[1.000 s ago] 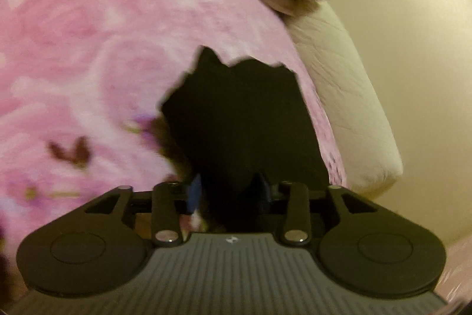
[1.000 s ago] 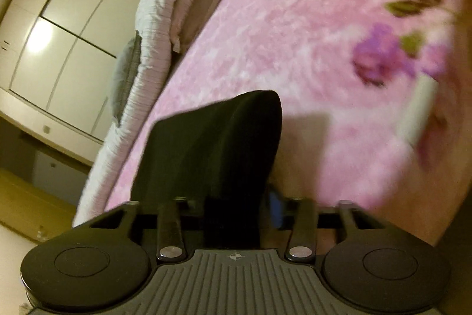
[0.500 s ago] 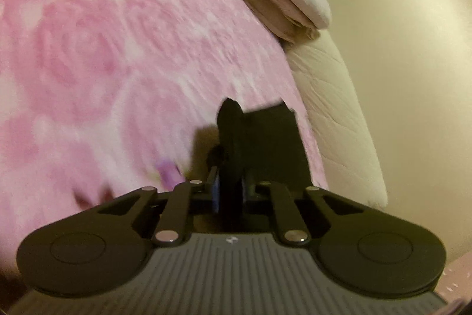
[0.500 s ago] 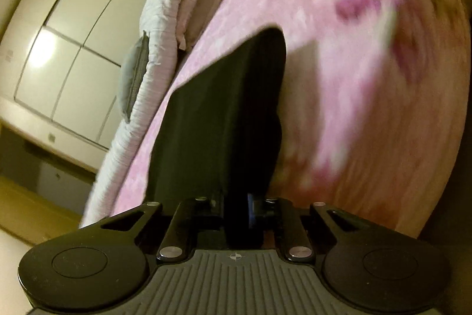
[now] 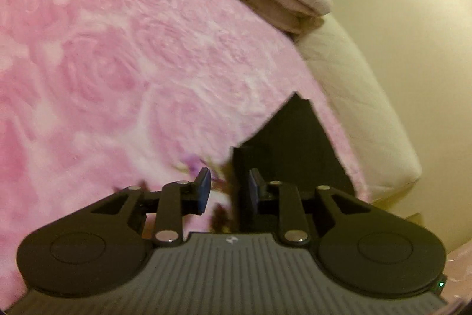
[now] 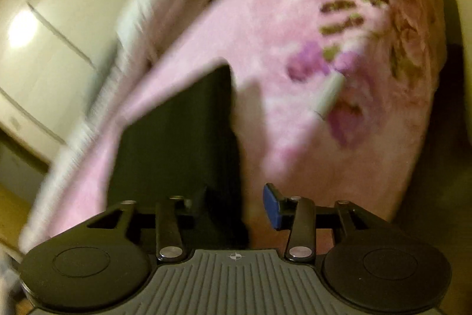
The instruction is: Fold clothes
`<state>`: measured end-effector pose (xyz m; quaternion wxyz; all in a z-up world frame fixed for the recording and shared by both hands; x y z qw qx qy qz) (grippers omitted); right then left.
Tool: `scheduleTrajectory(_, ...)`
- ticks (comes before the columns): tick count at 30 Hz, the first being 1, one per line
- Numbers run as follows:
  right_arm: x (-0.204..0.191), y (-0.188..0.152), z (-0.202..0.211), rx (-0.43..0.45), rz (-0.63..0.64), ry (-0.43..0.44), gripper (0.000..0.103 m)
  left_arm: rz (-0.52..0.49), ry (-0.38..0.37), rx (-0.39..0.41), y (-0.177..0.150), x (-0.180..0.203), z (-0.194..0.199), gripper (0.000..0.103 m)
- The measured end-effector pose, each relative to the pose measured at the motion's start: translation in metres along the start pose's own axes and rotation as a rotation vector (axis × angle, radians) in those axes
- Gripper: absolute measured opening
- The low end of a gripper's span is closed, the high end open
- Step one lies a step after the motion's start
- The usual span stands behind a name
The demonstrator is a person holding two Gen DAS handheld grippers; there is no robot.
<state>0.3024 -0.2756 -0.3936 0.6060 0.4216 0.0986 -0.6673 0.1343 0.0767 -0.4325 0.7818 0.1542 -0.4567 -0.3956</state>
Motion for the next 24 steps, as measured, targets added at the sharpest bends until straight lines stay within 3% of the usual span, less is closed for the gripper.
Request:
scheduleTrajectory(6, -0.011, 0.047, -0.007, 0.049, 0.055, 0.039, 0.043, -0.159, -0.083, -0.02, 0.046, 0.042, -0.032, 0.034)
scheduleTrajectory(14, -0.027, 0.111, -0.079, -0.07, -0.013, 0.093, 0.042, -0.252, -0.11, -0.124, 0.082, 0.076, -0.126, 0.032)
scheduleTrajectory(15, -0.028, 0.115, -0.087, -0.082, -0.009, 0.093, 0.03, -0.26, -0.095, -0.133, 0.081, 0.077, -0.134, 0.031)
scheduleTrajectory(16, -0.031, 0.116, -0.093, -0.083, 0.023, 0.084, 0.012, -0.269, -0.077, -0.141, 0.08, 0.078, -0.142, 0.023)
scheduleTrajectory(17, -0.034, 0.116, -0.098, -0.079, 0.063, 0.072, 0.004, -0.278, -0.059, -0.15, 0.079, 0.078, -0.15, 0.016)
scheduleTrajectory(20, -0.034, 0.103, -0.118, -0.06, 0.169, -0.007, 0.004, -0.288, -0.006, -0.158, 0.073, 0.072, -0.173, 0.022)
scheduleTrajectory(22, -0.03, 0.093, -0.129, -0.043, 0.2, -0.037, 0.004, -0.262, 0.005, -0.15, 0.068, 0.063, -0.178, 0.031)
scheduleTrajectory(24, -0.035, 0.091, -0.122, -0.019, 0.23, -0.058, 0.006, -0.237, -0.006, -0.156, 0.075, 0.059, -0.171, 0.033)
Point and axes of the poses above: each gripper's, at about its wrist camera, not at the fingertips, and z roughly against the way its jaws point, x to its right, y to its top, the point moved 5 cm from there along -z, roughly the way its jaws point, and after that the axes turned 11 degrees about -z, right-handed, at the moved point
